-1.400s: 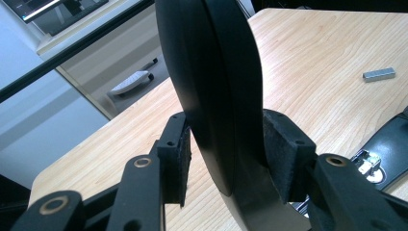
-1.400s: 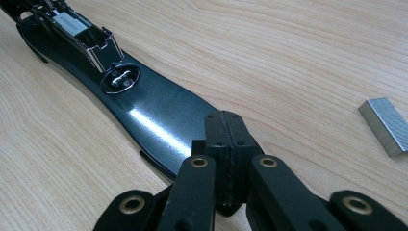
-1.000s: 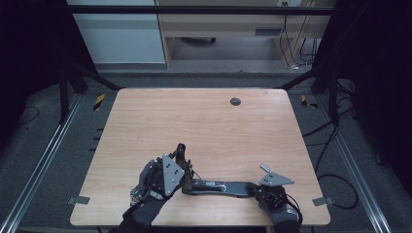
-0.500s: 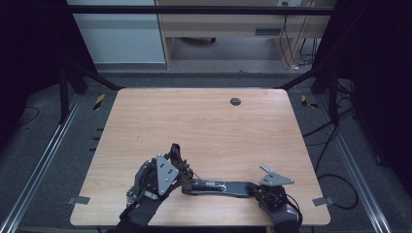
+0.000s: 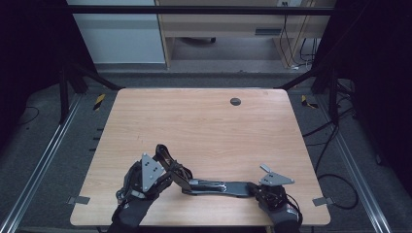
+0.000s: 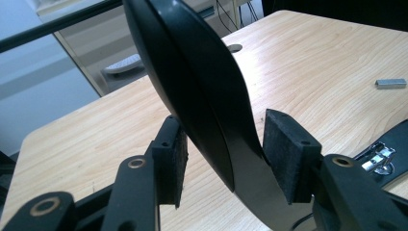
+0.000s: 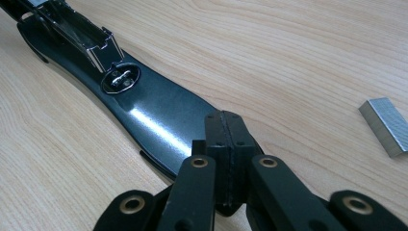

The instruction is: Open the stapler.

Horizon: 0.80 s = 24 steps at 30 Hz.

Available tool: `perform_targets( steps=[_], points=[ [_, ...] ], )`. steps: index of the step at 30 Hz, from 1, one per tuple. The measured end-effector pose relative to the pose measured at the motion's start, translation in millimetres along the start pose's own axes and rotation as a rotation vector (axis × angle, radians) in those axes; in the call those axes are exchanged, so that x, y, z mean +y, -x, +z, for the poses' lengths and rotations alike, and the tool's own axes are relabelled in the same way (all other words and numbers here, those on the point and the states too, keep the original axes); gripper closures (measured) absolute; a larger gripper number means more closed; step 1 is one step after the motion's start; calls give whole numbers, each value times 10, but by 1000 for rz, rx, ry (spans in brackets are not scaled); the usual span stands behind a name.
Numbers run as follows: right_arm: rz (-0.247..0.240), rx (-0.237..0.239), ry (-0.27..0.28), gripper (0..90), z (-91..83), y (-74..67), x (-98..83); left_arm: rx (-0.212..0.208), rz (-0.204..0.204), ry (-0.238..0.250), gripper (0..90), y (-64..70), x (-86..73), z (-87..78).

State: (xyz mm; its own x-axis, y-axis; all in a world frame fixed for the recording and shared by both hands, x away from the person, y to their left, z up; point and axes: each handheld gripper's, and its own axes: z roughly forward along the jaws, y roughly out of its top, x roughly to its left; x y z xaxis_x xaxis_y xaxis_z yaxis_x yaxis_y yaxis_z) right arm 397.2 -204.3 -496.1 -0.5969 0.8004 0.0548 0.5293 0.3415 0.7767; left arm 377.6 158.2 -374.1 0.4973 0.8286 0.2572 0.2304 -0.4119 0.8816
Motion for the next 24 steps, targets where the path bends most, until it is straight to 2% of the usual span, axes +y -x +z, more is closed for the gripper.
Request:
perform_targets(
  steps=[6, 14, 15, 16, 19, 24],
  points=[
    [14, 10, 2, 900, -3, -2, 1, 0, -5, 16, 508, -12, -38, -16],
    [17, 15, 0, 900, 1, 13, 5, -5, -52, 16, 496, -96, -126, -42],
    [18, 16, 0, 900, 2, 15, 5, -3, -39, 26, 494, -108, -127, -37],
    [17, 16, 0, 900, 2, 16, 6, -5, -47, 19, 493, -103, -136, -44],
    [16, 18, -3, 900, 5, 24, 11, 1, -34, 31, 488, -111, -144, -37],
    [7, 18, -5, 900, 7, 32, 14, 9, -49, 17, 474, -127, -183, -47]
  ],
)
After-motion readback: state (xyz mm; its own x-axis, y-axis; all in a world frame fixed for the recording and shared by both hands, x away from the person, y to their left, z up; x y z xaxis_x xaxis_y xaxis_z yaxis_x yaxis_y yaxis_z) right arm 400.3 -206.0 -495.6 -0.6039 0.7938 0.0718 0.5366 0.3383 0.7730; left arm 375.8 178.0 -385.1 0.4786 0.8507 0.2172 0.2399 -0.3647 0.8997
